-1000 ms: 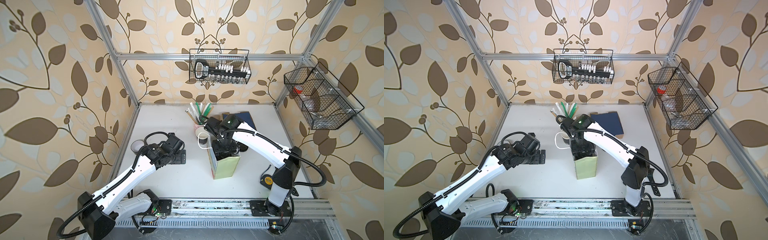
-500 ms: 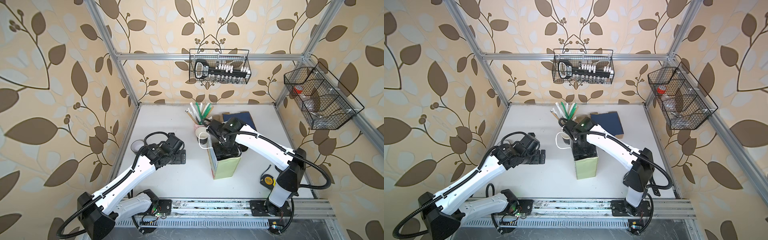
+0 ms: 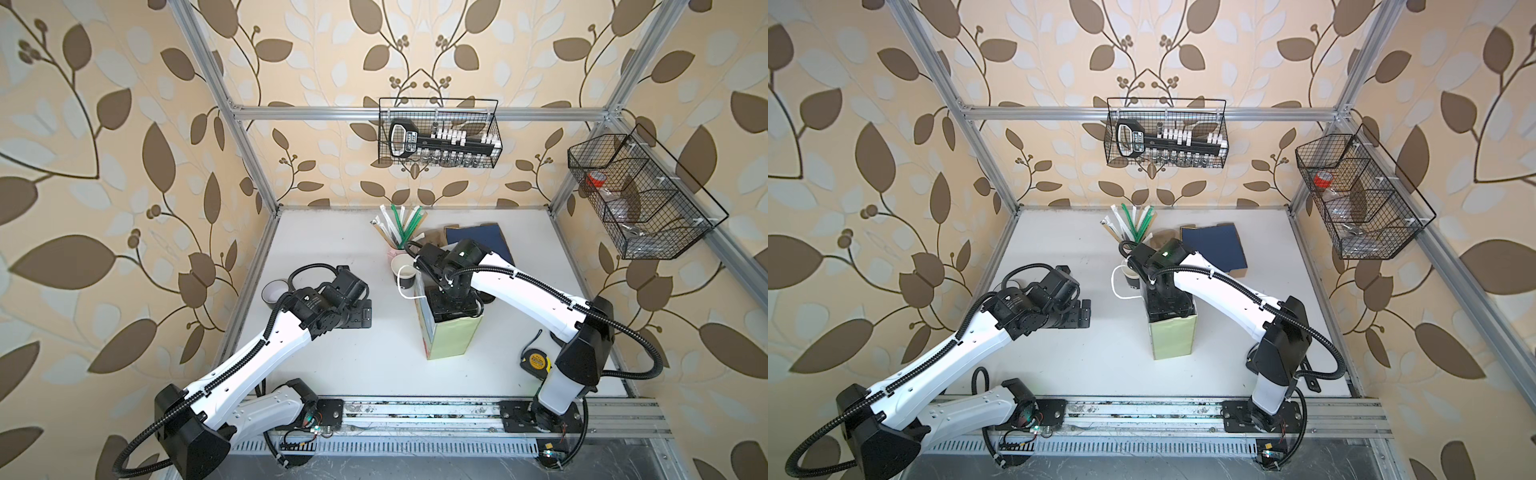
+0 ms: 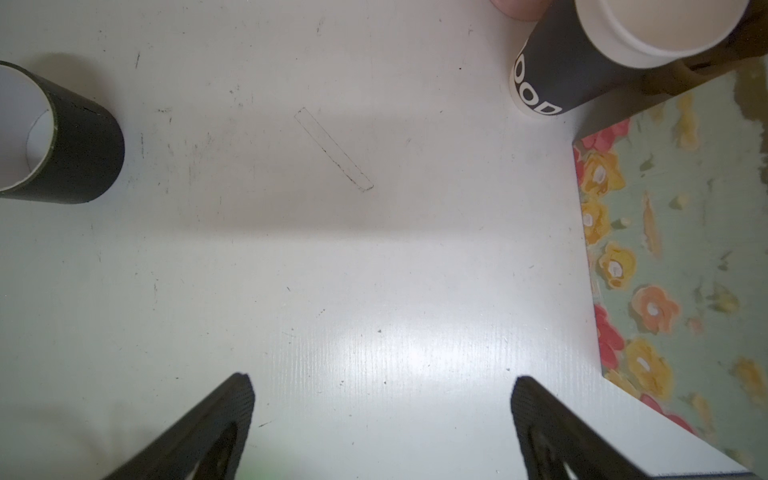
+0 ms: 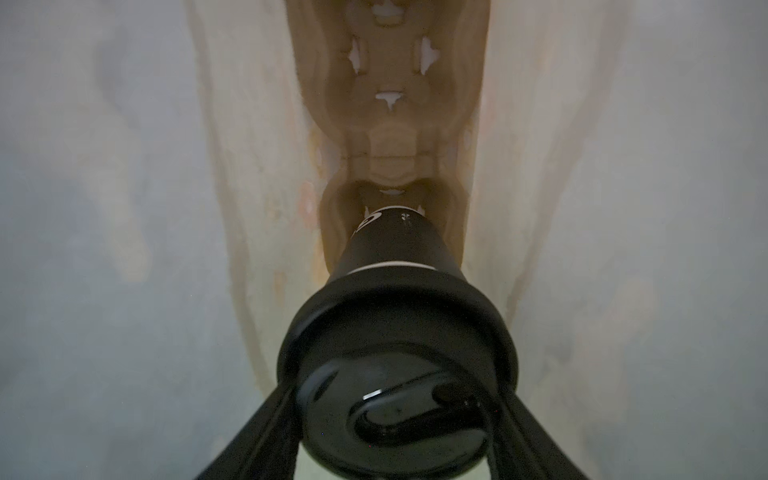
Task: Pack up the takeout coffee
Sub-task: 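Lower the black tumbler into the bag toward the carrier slot, then push the black tumbler down into the beige carrier cup slot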
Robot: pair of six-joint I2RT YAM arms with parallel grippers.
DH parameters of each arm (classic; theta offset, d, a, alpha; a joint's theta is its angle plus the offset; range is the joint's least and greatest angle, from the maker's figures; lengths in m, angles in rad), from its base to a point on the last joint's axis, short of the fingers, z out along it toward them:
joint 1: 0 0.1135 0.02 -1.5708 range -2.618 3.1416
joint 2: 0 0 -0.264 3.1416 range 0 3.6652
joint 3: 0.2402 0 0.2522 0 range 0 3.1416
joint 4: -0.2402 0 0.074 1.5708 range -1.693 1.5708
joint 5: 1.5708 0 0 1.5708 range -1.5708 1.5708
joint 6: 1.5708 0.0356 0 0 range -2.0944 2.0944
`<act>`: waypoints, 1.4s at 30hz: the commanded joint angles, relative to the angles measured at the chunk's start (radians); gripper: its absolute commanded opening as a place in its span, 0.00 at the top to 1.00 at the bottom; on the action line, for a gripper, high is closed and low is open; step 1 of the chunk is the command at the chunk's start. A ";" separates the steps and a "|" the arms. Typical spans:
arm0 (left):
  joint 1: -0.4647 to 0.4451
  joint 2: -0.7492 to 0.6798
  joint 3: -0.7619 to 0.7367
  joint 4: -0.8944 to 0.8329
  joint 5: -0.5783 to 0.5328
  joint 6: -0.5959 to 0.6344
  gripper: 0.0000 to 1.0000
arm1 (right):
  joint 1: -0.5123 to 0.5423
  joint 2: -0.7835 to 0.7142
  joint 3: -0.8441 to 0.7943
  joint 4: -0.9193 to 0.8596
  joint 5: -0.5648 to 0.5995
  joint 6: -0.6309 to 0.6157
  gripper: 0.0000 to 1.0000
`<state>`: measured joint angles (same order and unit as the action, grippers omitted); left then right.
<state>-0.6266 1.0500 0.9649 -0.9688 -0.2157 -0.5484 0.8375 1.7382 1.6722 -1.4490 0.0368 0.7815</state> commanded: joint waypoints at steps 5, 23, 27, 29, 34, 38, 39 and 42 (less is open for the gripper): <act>0.010 -0.007 0.014 -0.012 -0.014 0.015 0.01 | 0.000 -0.046 -0.029 -0.008 -0.003 0.021 1.00; 0.011 -0.005 0.014 -0.012 -0.017 0.015 0.01 | 0.002 -0.051 -0.117 0.037 -0.028 0.010 1.00; 0.010 -0.005 0.014 -0.012 -0.019 0.015 0.01 | 0.010 -0.057 -0.161 0.061 -0.031 0.016 1.00; 0.010 -0.005 0.014 -0.011 -0.019 0.016 0.01 | 0.012 -0.063 -0.181 0.078 -0.037 0.023 1.00; 0.011 -0.002 0.014 -0.012 -0.020 0.016 0.01 | 0.013 -0.072 -0.192 0.095 -0.038 0.026 1.00; 0.012 -0.004 0.014 -0.013 -0.021 0.016 0.01 | 0.016 -0.081 -0.214 0.120 -0.043 0.031 1.00; 0.012 -0.004 0.014 -0.013 -0.020 0.016 0.01 | 0.016 -0.081 -0.221 0.123 -0.043 0.032 1.00; 0.012 -0.002 0.014 -0.012 -0.020 0.016 0.01 | 0.017 -0.080 -0.242 0.137 -0.046 0.029 1.00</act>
<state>-0.6262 1.0500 0.9649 -0.9688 -0.2165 -0.5484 0.8452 1.6592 1.4693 -1.3312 0.0040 0.7887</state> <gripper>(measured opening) 0.989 0.625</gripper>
